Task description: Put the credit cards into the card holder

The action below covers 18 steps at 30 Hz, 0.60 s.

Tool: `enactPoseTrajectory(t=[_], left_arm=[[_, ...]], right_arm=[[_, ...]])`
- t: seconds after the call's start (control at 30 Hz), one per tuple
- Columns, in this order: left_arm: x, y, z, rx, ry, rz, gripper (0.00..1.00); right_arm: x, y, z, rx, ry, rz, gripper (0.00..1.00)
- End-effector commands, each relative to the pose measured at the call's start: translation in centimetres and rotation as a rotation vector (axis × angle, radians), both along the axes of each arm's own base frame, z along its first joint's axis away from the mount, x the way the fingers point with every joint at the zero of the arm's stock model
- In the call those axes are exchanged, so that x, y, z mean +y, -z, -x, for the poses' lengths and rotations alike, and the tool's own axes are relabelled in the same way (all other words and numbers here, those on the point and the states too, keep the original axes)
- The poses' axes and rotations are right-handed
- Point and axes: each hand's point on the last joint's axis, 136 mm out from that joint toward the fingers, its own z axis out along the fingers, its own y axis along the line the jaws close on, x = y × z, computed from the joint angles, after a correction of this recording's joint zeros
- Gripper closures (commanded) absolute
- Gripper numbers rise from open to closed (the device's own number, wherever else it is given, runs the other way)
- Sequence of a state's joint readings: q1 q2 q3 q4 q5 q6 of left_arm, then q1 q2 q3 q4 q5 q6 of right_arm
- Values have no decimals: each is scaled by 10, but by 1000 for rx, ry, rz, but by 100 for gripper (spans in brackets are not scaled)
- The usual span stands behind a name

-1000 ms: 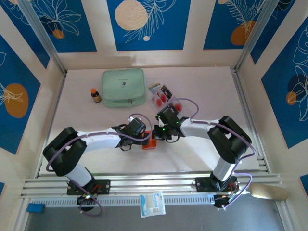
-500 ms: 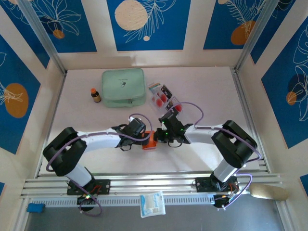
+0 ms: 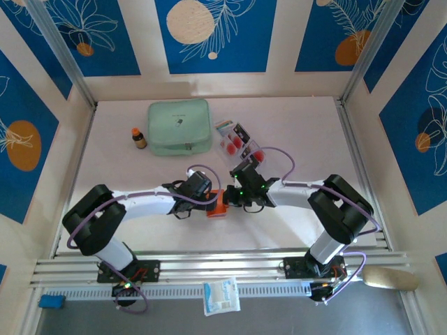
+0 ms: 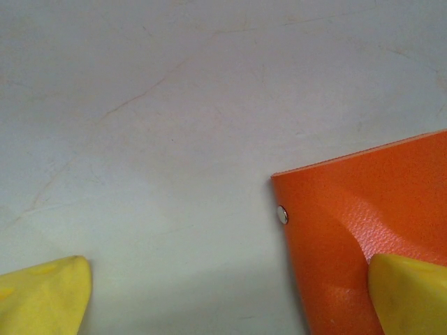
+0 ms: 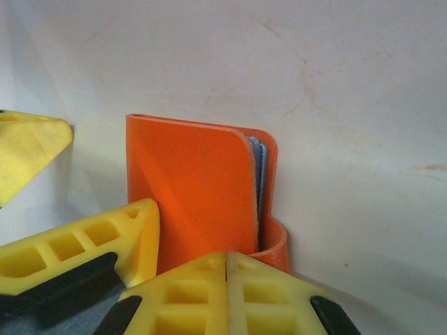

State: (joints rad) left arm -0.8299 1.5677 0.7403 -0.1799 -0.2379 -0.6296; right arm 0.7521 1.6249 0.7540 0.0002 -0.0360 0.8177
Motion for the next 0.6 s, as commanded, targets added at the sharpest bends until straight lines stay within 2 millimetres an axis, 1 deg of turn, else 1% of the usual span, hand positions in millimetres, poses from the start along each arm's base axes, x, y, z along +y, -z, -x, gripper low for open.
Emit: enactPoseTrajectory(t=[0.0, 0.1, 0.2, 0.3, 0.57], left_arm=[[19, 27, 20, 87, 11, -103, 0], [19, 28, 20, 87, 11, -103, 0], [19, 28, 21, 88, 12, -103, 0], [19, 28, 21, 88, 10, -102, 0], [18, 29, 21, 89, 11, -101, 0]], right_arm=[[1, -11, 5, 45, -32, 0, 100], [6, -18, -4, 34, -39, -12, 100], [10, -18, -7, 40, -42, -16, 100], [13, -14, -6, 52, -45, -22, 100], [11, -1, -1, 83, -45, -13, 100]])
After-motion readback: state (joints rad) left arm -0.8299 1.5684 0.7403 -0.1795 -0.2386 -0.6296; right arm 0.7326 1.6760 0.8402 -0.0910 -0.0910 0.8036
